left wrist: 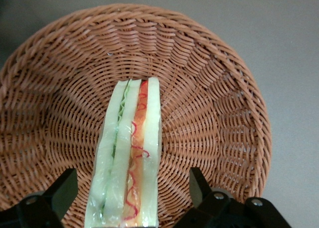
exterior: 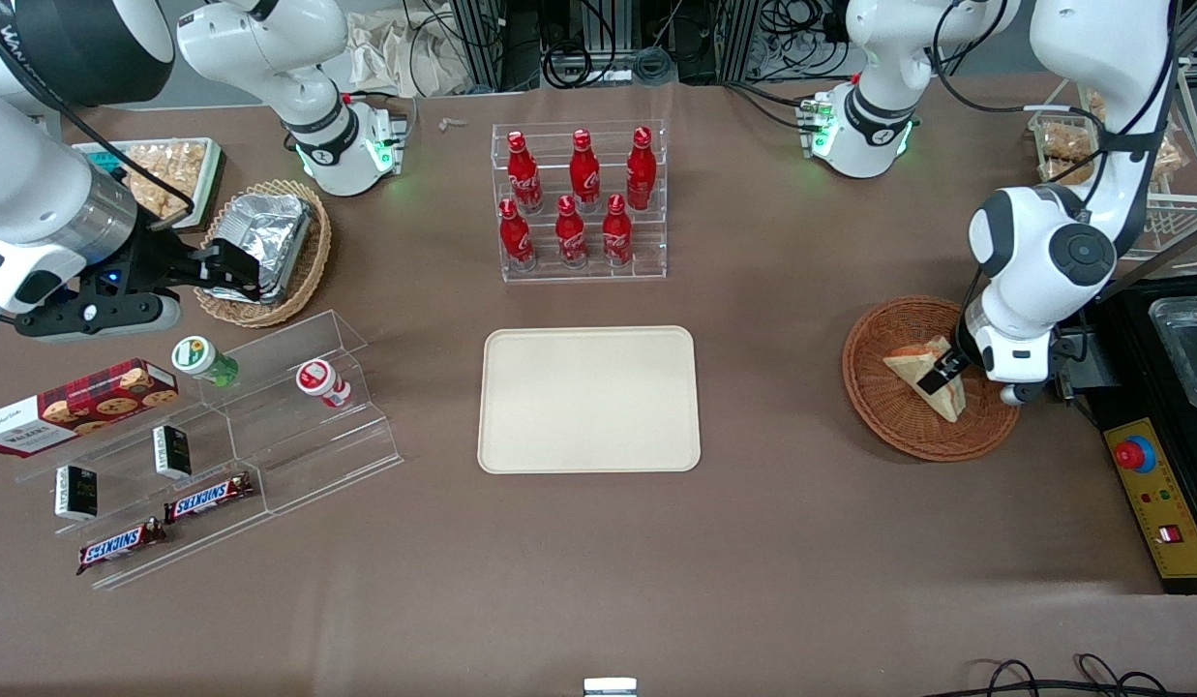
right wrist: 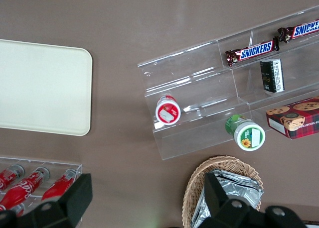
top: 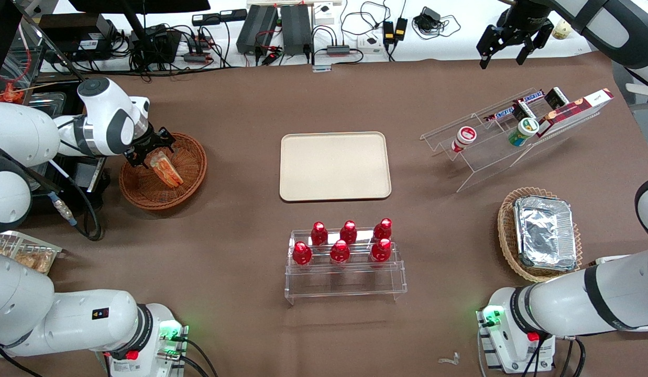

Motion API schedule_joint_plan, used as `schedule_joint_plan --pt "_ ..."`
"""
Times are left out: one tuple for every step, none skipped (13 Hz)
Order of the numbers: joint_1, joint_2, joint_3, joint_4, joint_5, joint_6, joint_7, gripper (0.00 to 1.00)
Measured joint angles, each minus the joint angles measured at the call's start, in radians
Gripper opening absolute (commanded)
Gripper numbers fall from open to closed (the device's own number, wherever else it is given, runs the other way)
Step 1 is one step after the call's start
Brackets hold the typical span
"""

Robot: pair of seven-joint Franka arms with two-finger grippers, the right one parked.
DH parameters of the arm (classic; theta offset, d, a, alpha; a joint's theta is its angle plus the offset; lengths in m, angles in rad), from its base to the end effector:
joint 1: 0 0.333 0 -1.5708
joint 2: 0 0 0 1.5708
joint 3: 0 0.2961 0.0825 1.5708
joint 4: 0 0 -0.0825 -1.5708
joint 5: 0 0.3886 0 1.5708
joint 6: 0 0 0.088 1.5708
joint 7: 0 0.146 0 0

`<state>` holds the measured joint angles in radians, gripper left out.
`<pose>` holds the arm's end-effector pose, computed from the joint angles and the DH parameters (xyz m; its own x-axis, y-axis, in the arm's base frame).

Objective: Place sandwich from basket to tray
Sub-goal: 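Lower the left gripper around the sandwich and close on it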

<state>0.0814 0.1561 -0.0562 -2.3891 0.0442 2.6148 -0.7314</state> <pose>0.5119 0.0120 0.1981 0.7495 0.6590 0.0626 0.6583 -0.7520 0.0345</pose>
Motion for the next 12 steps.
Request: schedule_joint_plan --pt "0.0 0.005 0.0 -0.012 0.0 0.017 0.0 1.0" --pt "0.0 0.012 0.0 -0.017 0.0 0.024 0.0 0.99" --pt "0.0 0.017 0.0 -0.017 0.0 0.026 0.001 0.92" --pt "0.0 0.021 0.0 -0.017 0.0 0.027 0.001 0.63" --pt "0.0 0.023 0.0 -0.017 0.0 0.028 0.001 0.37" --pt "0.0 0.023 -0.001 -0.017 0.0 0.03 0.002 0.1" --pt "0.0 0.023 -0.001 -0.017 0.0 0.03 0.004 0.0" --pt "0.0 0.024 -0.002 -0.017 0.0 0.03 0.006 0.0" --pt "-0.001 0.026 -0.003 -0.018 0.0 0.03 0.008 0.0" --pt "-0.001 0.027 -0.004 -0.018 0.0 0.03 0.009 0.0" --pt "-0.001 0.027 -0.004 -0.018 0.0 0.03 0.01 0.0" --pt "-0.001 0.027 -0.004 -0.018 0.0 0.03 0.011 0.0"
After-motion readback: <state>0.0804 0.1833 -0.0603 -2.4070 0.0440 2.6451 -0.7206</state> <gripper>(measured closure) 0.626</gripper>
